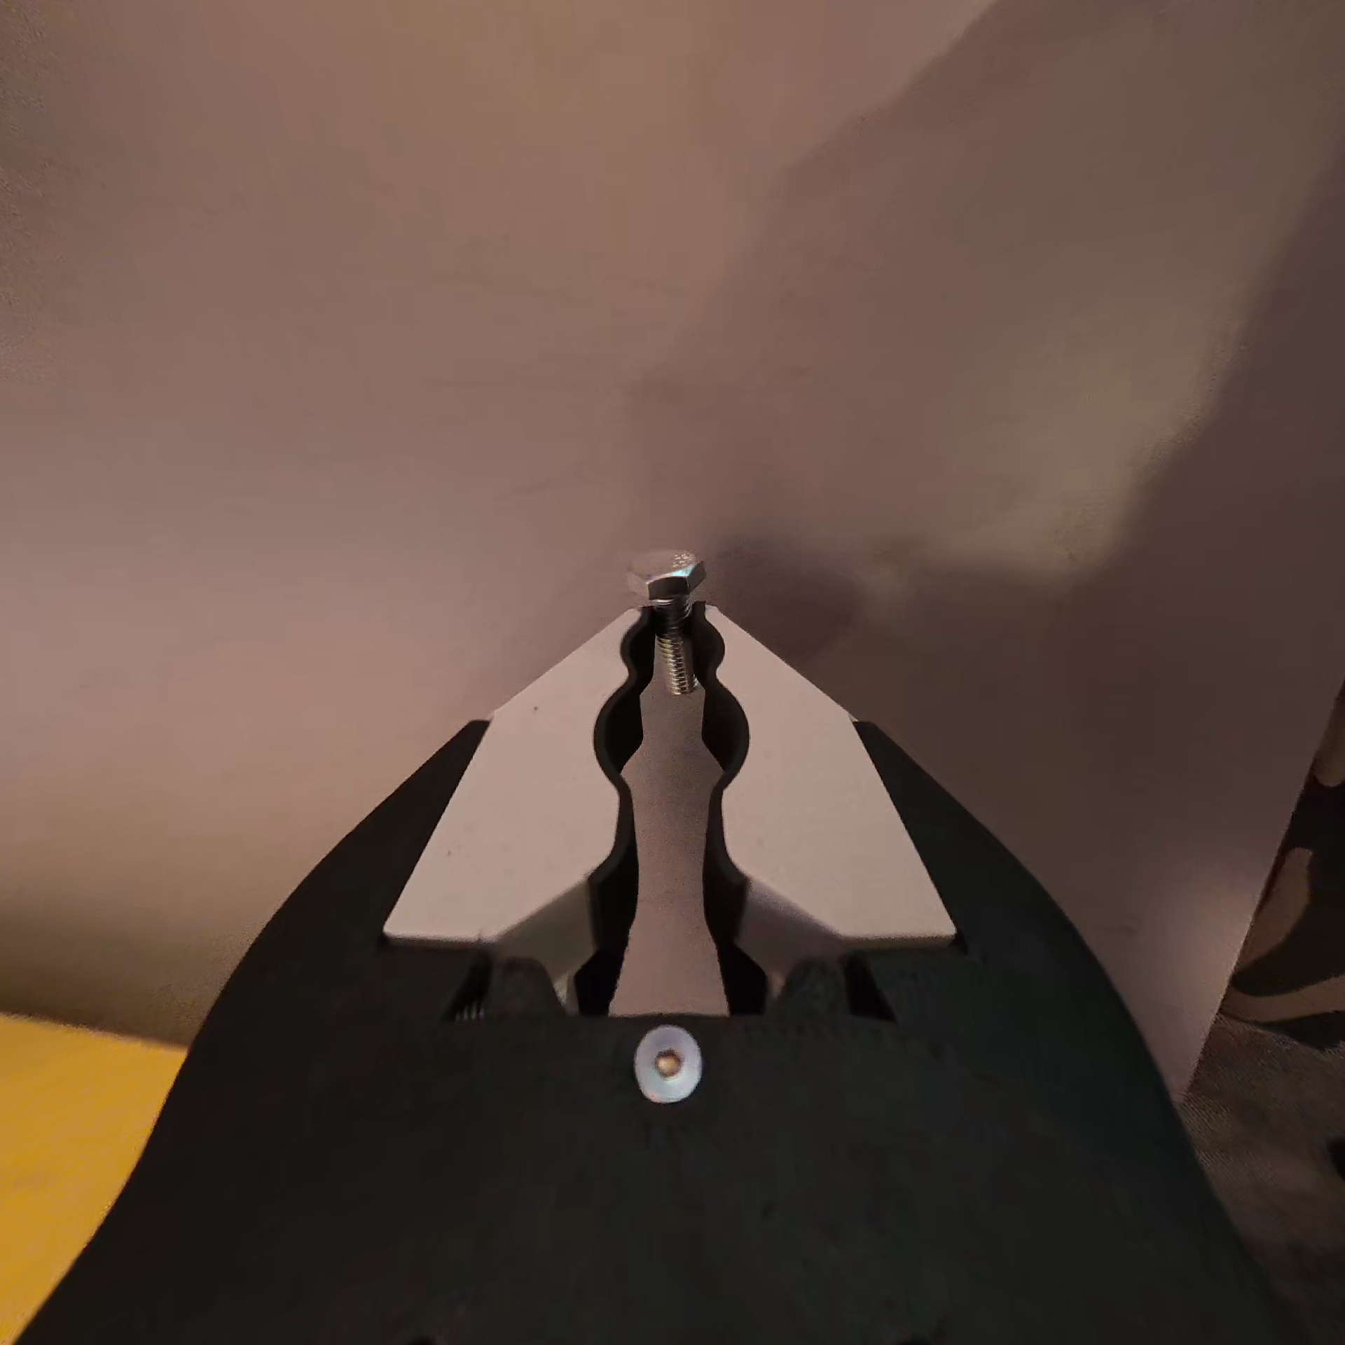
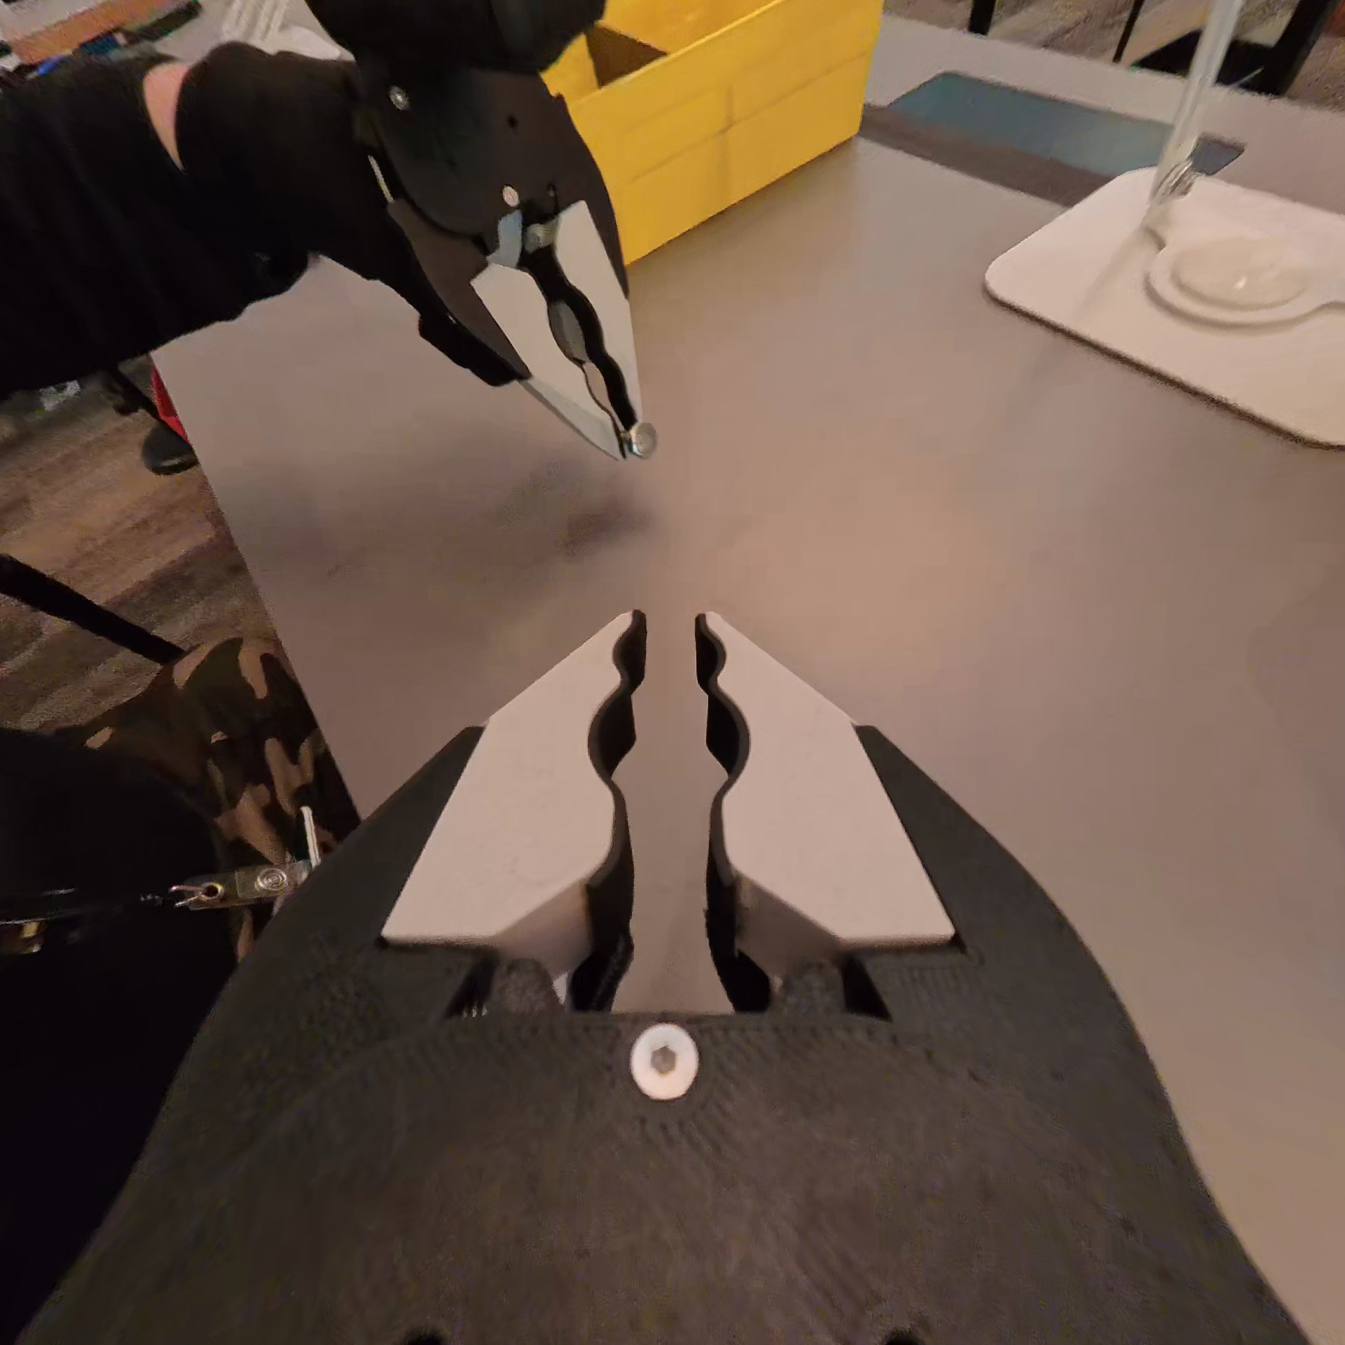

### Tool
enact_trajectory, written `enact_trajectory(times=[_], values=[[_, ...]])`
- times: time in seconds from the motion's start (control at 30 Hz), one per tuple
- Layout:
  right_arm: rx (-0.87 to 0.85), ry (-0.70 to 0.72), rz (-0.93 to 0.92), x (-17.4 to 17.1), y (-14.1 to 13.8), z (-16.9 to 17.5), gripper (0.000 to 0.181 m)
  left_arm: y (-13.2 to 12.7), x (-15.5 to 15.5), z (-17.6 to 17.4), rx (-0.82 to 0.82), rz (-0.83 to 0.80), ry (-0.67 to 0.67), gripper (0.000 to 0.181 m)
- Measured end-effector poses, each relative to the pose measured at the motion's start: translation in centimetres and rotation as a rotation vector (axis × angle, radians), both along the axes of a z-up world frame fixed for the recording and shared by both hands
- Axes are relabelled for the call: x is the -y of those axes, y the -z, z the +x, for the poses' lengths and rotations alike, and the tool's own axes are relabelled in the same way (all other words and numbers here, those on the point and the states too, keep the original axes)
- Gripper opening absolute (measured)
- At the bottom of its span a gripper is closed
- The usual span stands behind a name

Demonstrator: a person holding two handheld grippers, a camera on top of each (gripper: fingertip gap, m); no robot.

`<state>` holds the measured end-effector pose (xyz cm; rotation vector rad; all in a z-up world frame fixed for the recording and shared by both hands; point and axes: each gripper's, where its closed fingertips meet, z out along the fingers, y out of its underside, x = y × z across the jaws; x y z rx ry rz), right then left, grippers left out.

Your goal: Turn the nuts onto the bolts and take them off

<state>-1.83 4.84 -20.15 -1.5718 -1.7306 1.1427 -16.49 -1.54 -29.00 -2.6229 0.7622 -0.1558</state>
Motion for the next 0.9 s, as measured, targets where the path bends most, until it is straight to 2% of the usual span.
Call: enact_trajectory(times=[0.17, 0.33, 0.43, 0.53, 0.63, 0.77, 0.83, 0.9], values=[[0.062, -0.042, 0.024, 1.9, 2.8, 0.6, 0.012, 2.9, 0.9, 2.0, -0.029, -0.050, 0.041, 0.008], [0.051, -0.070, 0.034, 2.4, 2.7, 0.1, 0.012, 3.0, 0.8, 2.9, -0.007, -0.030, 0.029, 0.009], [0.055, -0.075, 0.047, 2.4, 2.9, 0.4, 0.012, 2.1, 0.5, 2.4, -0.016, 0.019, 0.003, 0.019], [0.056, -0.067, 0.041, 2.1, 3.1, 0.6, 0.012, -0.1, 0.3, 0.6, -0.034, 0.088, -0.050, 0.022], [0.052, -0.053, 0.032, 1.5, 3.1, 0.8, 0.012, -3.8, 1.8, -4.4, -0.166, 0.149, -0.138, 0.014], [0.059, -0.058, 0.010, 1.3, 3.5, 0.7, 0.012, -9.2, 5.1, -15.4, -0.304, 0.212, -0.401, 0.011], [0.063, -0.067, 0.001, 1.5, 3.8, 0.5, 0.012, -9.7, 7.4, -21.5, -0.365, 0.163, -0.529, 0.012], [0.068, -0.076, -0.004, 1.8, 3.9, 0.4, 0.012, -8.6, 9.5, -26.8, -0.392, 0.068, -0.655, 0.015]])
